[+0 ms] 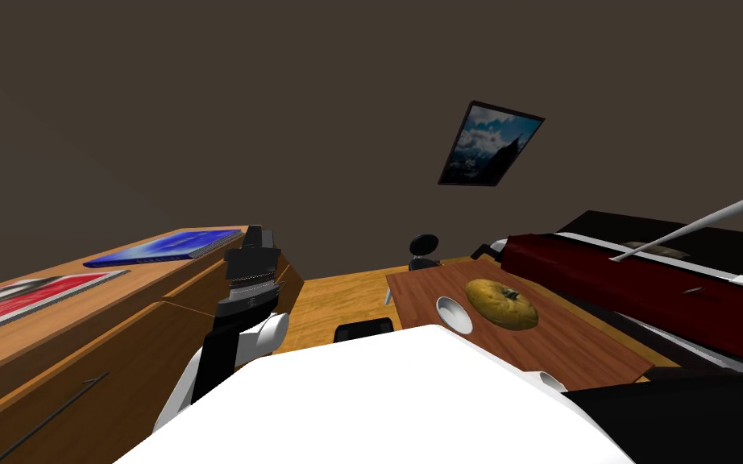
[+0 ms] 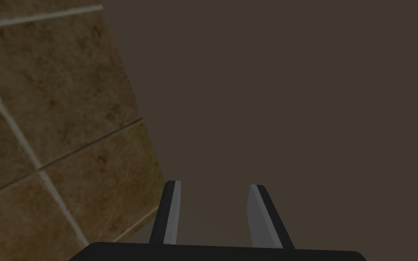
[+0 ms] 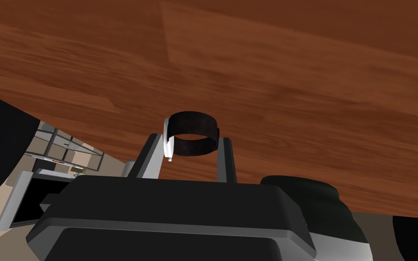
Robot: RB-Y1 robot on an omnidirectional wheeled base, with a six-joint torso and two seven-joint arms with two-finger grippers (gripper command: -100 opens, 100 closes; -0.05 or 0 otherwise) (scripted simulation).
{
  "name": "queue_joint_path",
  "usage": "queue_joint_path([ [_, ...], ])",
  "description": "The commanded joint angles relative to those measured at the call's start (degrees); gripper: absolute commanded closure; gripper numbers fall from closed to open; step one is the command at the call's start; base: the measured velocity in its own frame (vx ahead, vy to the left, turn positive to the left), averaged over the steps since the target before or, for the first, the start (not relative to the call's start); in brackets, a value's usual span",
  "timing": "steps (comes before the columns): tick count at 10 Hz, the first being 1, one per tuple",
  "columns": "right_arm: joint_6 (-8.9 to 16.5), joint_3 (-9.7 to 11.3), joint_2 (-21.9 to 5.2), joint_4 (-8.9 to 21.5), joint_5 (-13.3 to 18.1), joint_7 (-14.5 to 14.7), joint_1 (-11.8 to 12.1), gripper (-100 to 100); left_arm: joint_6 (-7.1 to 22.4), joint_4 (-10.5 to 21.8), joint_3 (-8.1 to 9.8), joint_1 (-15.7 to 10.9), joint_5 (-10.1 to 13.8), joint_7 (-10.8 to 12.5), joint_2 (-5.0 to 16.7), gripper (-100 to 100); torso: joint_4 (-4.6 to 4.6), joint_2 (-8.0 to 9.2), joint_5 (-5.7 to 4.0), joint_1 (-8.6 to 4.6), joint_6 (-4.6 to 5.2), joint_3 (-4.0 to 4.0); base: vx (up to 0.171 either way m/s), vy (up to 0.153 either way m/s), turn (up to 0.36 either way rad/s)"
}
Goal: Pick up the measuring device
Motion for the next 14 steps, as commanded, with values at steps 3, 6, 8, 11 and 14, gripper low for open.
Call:
queue_joint_path([
  [3, -2.43, -6.09, 0.66, -0.28, 4.95, 1.29, 0.7, 100, 0.0, 0.0, 0.0, 0.0, 0.0, 0.0, 0.0, 0, -0.02, -0.06, -0.25, 0.05, -0.02, -0.04, 0.024, 0.027, -0.036],
  [6, -4.51, -11.07, 1.15, -1.61, 9.68, 3.33, 1.8, 100, 0.0, 0.0, 0.0, 0.0, 0.0, 0.0, 0.0, 0, 0.01, -0.12, -0.44, 0.01, -0.06, -0.05, 0.029, 0.033, -0.032],
  [8, -4.51, -12.27, 1.15, -1.61, 9.68, 3.33, 1.8, 100, 0.0, 0.0, 0.0, 0.0, 0.0, 0.0, 0.0, 0, 0.02, 0.02, -0.43, -0.09, -0.01, 0.02, -0.005, 0.006, 0.004],
  [11, -6.6, -18.32, 1.64, -2.94, 14.41, 5.37, 2.9, 100, 0.0, 0.0, 0.0, 0.0, 0.0, 0.0, 0.0, 0, 0.01, -0.08, -0.44, 0.0, -0.03, -0.03, 0.024, 0.031, -0.036],
  [14, -8.69, -23.31, 2.13, -4.27, 19.14, 7.4, 4.0, 100, 0.0, 0.0, 0.0, 0.0, 0.0, 0.0, 0.0, 0, 0.0, -0.1, -0.43, -0.01, -0.04, -0.05, 0.026, 0.032, -0.03],
])
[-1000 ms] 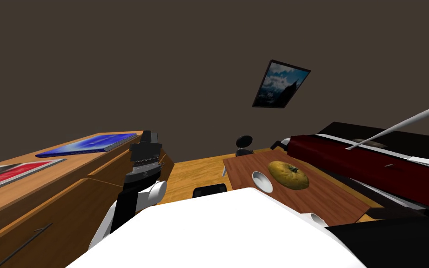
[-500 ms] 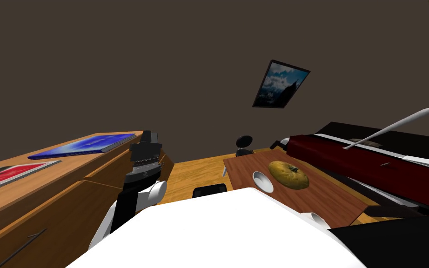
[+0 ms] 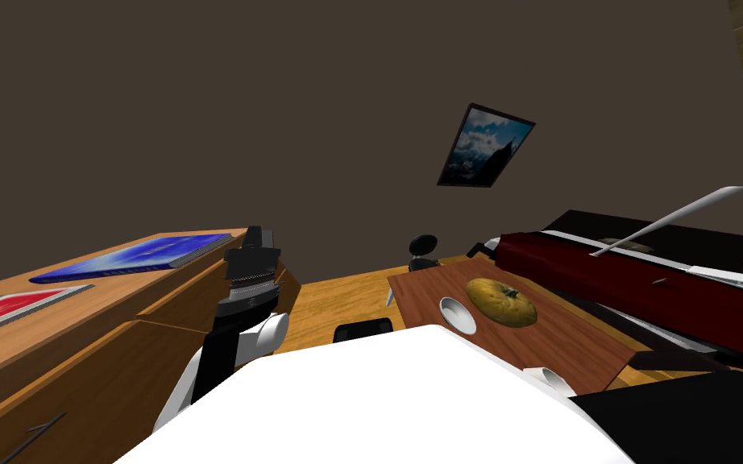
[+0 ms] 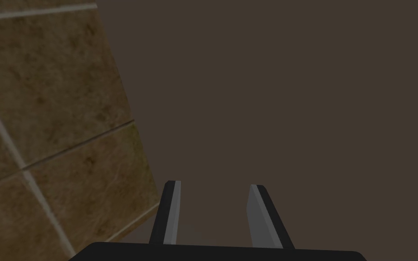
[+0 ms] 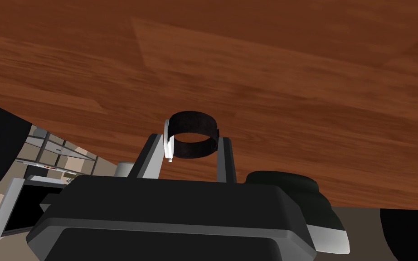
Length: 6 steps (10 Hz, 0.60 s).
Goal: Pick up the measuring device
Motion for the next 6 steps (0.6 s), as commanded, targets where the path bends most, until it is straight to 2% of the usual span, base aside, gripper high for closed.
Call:
queue_joint_path([
  [1, -0.16, -2.01, -0.14, 1.17, 1.06, -0.65, -0.65, 100, 0.0, 0.0, 0.0, 0.0, 0.0, 0.0, 0.0, 0, 0.0, 0.0, 0.0, 0.0, 0.0, 0.0, 0.003, 0.006, 0.006],
  [2, -2.24, -4.31, 0.35, -0.16, 3.08, 1.39, 0.45, 100, 0.0, 0.0, 0.0, 0.0, 0.0, 0.0, 0.0, 0, 0.0, 0.03, -0.01, -0.07, 0.01, 0.02, 0.027, 0.029, -0.059],
  [4, -2.24, -7.63, 0.35, -0.16, 5.79, 1.39, 0.45, 100, 0.0, 0.0, 0.0, 0.0, 0.0, 0.0, 0.0, 0, -0.02, -0.05, -0.02, 0.05, 0.0, -0.03, 0.024, 0.034, -0.024],
  [5, -2.24, -8.1, 0.35, -0.16, 5.79, 1.39, 0.45, 100, 0.0, 0.0, 0.0, 0.0, 0.0, 0.0, 0.0, 0, -0.02, -0.02, 0.0, 0.0, 0.0, -0.02, 0.001, 0.002, 0.011],
  [6, -4.33, -10.15, 0.84, -1.49, 9.0, 3.22, 1.55, 100, 0.0, 0.0, 0.0, 0.0, 0.0, 0.0, 0.0, 0, -0.01, 0.02, -0.02, -0.08, 0.02, 0.0, 0.023, 0.021, -0.065],
])
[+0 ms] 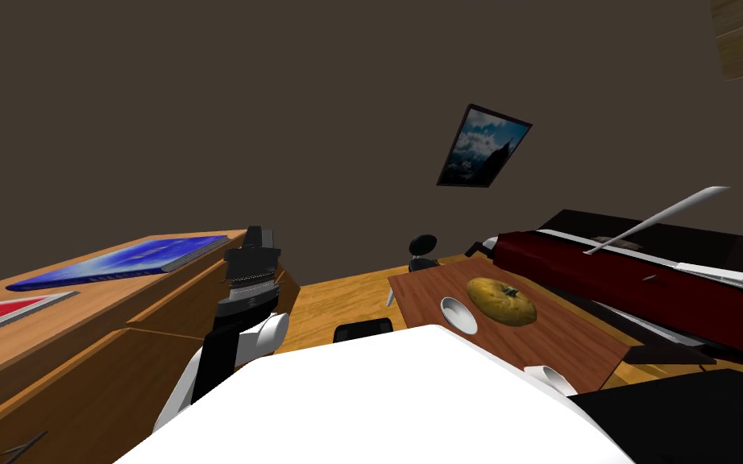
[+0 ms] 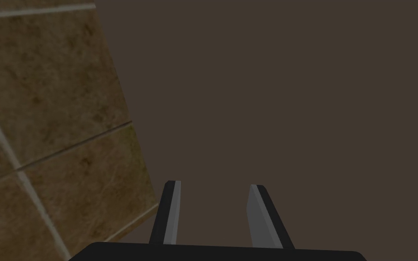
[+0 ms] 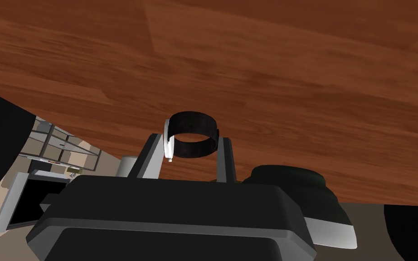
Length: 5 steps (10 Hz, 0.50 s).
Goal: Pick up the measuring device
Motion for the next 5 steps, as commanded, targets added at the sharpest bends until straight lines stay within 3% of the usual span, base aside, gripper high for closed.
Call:
queue_joint_path([
  [1, -1.1, -2.86, 0.31, -1.05, 2.82, 1.82, 0.72, 100, 0.0, 0.0, 0.0, 0.0, 0.0, 0.0, 0.0, 0, 0.0, 0.0, 0.0, 0.0, 0.0, 0.0, 0.027, 0.04, -0.043],
  [3, -1.1, -5.24, 0.31, -1.05, 2.82, 1.82, 0.72, 100, 0.0, 0.0, 0.0, 0.0, 0.0, 0.0, 0.0, 0, -0.01, 0.0, 0.03, 0.03, -0.03, -0.01, 0.009, 0.017, 0.006],
  [4, -3.19, -7.29, 0.8, -2.38, 5.93, 3.86, 1.81, 100, 0.0, 0.0, 0.0, -0.01, 0.0, 0.0, 0.0, 0, -0.01, 0.03, 0.02, -0.04, -0.01, 0.0, 0.036, 0.021, -0.07],
  [5, -3.19, -8.92, 0.8, -2.38, 7.55, 3.86, 1.81, 100, 0.0, 0.0, 0.0, 0.0, 0.0, 0.0, 0.0, 0, -0.02, -0.05, 0.01, 0.0, -0.01, -0.03, 0.034, 0.037, -0.045],
])
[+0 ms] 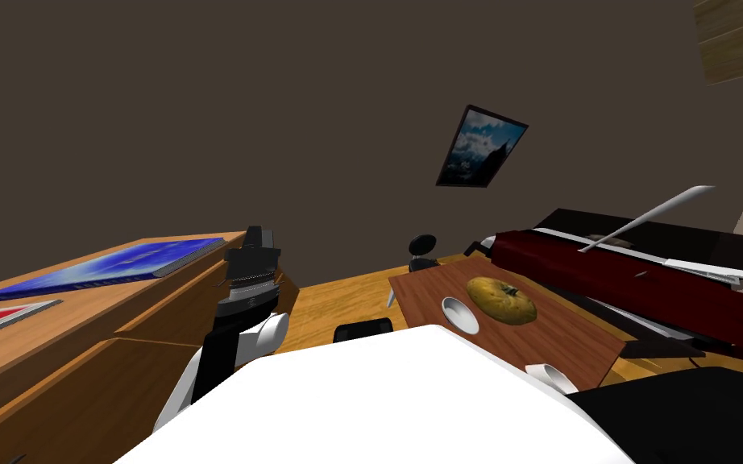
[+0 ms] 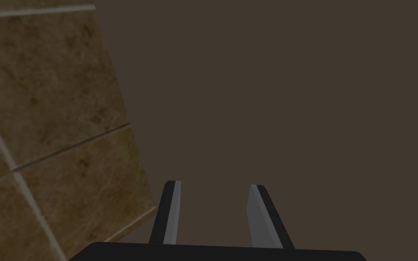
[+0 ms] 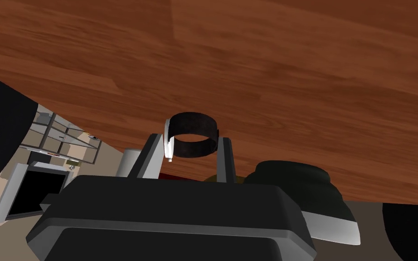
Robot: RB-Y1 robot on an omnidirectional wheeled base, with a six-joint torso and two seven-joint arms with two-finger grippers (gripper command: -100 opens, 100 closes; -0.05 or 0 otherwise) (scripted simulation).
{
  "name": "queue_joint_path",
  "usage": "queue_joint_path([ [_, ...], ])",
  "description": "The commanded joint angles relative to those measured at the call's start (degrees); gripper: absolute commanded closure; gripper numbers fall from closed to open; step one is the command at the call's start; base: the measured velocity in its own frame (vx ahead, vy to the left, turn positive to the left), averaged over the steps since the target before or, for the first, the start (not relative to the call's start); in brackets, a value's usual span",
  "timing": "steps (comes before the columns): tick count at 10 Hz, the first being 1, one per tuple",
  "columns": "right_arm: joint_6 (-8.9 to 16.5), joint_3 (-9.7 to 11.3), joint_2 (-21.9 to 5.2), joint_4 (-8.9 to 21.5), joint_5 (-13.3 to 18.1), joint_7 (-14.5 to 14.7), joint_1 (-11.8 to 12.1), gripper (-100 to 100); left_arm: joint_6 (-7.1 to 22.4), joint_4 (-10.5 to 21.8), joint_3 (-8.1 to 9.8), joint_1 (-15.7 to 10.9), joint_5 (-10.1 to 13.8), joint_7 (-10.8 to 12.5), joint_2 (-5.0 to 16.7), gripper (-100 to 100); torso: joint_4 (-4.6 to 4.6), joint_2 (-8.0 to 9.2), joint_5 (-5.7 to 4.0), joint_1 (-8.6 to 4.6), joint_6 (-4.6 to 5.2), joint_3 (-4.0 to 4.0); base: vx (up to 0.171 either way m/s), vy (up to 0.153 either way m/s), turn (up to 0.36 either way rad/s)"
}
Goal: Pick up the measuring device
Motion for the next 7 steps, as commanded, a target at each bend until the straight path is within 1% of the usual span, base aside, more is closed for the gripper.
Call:
queue_joint_path([
  [1, -0.34, -2.86, 0.08, -0.23, 1.06, 0.66, 0.06, 100, 0.0, 0.0, 0.0, 0.0, 0.0, 0.0, 0.0, 0, 0.0, 0.0, 0.0, 0.0, 0.0, 0.0, 0.007, 0.027, 0.009],
  [2, -2.43, -4.88, 0.57, -1.56, 3.1, 2.7, 1.16, 100, 0.0, 0.0, 0.0, 0.0, 0.0, 0.0, 0.0, 0, 0.01, 0.06, 0.02, -0.03, 0.01, 0.03, 0.01, 0.039, -0.057],
  [3, -2.43, -6.47, 0.57, -1.56, 5.01, 2.7, 1.16, 100, 0.0, 0.0, 0.0, 0.0, 0.0, 0.0, 0.0, 0, -0.01, 0.07, -0.01, 0.02, 0.02, 0.03, 0.025, 0.046, -0.042],
  [4, -2.43, -8.37, 0.57, -1.56, 5.79, 2.7, 1.16, 100, 0.0, 0.0, 0.0, 0.0, 0.0, 0.0, 0.0, 0, -0.01, 0.02, 0.01, 0.05, -0.01, 0.01, 0.021, 0.025, 0.003],
  [5, -2.43, -9.62, 0.57, -1.56, 5.79, 2.7, 1.16, 100, 0.0, 0.0, 0.0, 0.0, 0.0, 0.0, 0.0, 0, -0.02, 0.01, 0.02, -0.02, -0.01, -0.01, 0.009, 0.004, 0.012],
  [6, -2.46, -8.98, 0.94, -2.3, 5.14, 3.29, 1.41, 100, 0.0, 0.0, 0.0, 0.0, 0.0, 0.0, 0.0, 0, -0.02, 0.05, 0.02, -0.08, 0.02, 0.01, 0.0, 0.0, 0.0],
  [7, -2.45, -9.28, 0.98, -2.57, 5.01, 3.87, 1.54, 0, 0.0, 0.0, 0.0, 0.0, 0.0, 0.0, 0.0, 0, 0.0, 0.06, -0.02, -0.11, -0.01, 0.03, 0.0, 0.0, 0.0],
])
